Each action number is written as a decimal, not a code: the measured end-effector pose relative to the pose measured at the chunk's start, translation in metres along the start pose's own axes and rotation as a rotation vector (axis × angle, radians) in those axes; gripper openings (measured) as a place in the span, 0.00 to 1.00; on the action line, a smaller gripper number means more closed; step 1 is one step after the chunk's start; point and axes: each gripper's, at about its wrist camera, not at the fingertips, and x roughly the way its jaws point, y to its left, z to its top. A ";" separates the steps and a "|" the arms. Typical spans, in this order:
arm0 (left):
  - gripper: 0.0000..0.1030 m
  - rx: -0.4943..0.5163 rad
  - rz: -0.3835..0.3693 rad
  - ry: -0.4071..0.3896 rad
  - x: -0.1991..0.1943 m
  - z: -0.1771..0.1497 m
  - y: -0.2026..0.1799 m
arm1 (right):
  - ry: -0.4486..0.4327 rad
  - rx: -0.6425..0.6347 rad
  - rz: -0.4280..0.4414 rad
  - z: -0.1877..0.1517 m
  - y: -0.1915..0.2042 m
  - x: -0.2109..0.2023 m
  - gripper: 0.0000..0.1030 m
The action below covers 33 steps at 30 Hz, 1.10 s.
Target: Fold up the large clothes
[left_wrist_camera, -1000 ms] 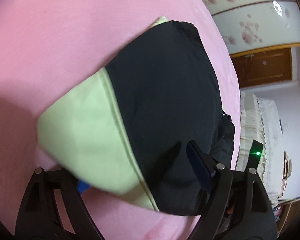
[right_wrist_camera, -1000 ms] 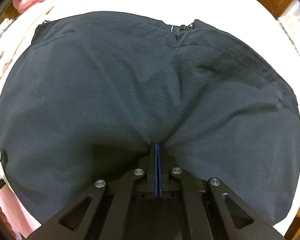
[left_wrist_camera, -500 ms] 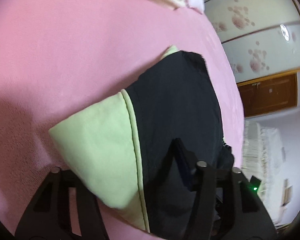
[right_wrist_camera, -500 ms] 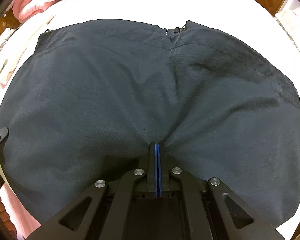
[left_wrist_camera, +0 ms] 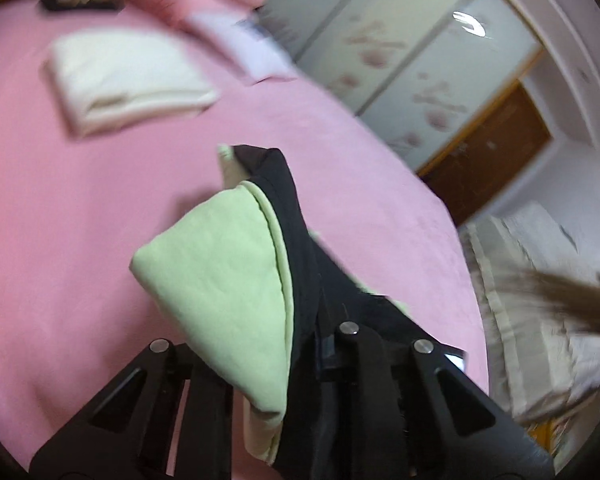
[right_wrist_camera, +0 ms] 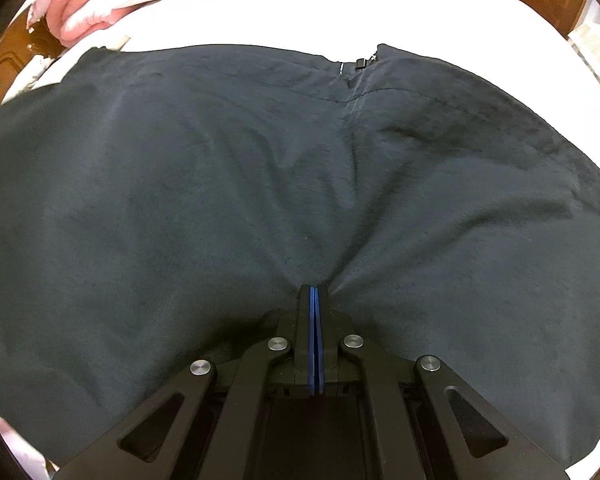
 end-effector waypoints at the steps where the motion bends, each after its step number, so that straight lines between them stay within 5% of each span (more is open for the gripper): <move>1: 0.11 0.054 -0.024 -0.009 -0.007 -0.002 -0.021 | 0.001 0.000 0.013 0.000 -0.004 -0.001 0.01; 8: 0.10 0.311 -0.152 0.027 -0.021 -0.045 -0.156 | -0.001 0.121 0.288 -0.011 -0.064 -0.007 0.02; 13: 0.10 0.644 -0.040 0.085 -0.004 -0.118 -0.248 | 0.021 0.440 0.771 -0.037 -0.149 0.024 0.00; 15: 0.10 0.817 0.002 0.129 0.009 -0.158 -0.277 | 0.026 0.432 0.857 -0.043 -0.163 0.028 0.00; 19: 0.10 1.108 0.137 0.155 0.032 -0.229 -0.307 | 0.019 0.383 0.880 -0.048 -0.173 0.021 0.00; 27: 0.11 1.177 0.186 0.143 0.036 -0.226 -0.315 | 0.120 0.366 0.917 -0.055 -0.207 0.010 0.00; 30: 0.11 1.193 0.177 0.125 0.022 -0.222 -0.326 | 0.174 0.420 0.871 -0.061 -0.243 -0.008 0.00; 33: 0.11 1.131 0.160 0.129 0.013 -0.205 -0.329 | 0.100 0.417 0.768 -0.065 -0.294 -0.043 0.02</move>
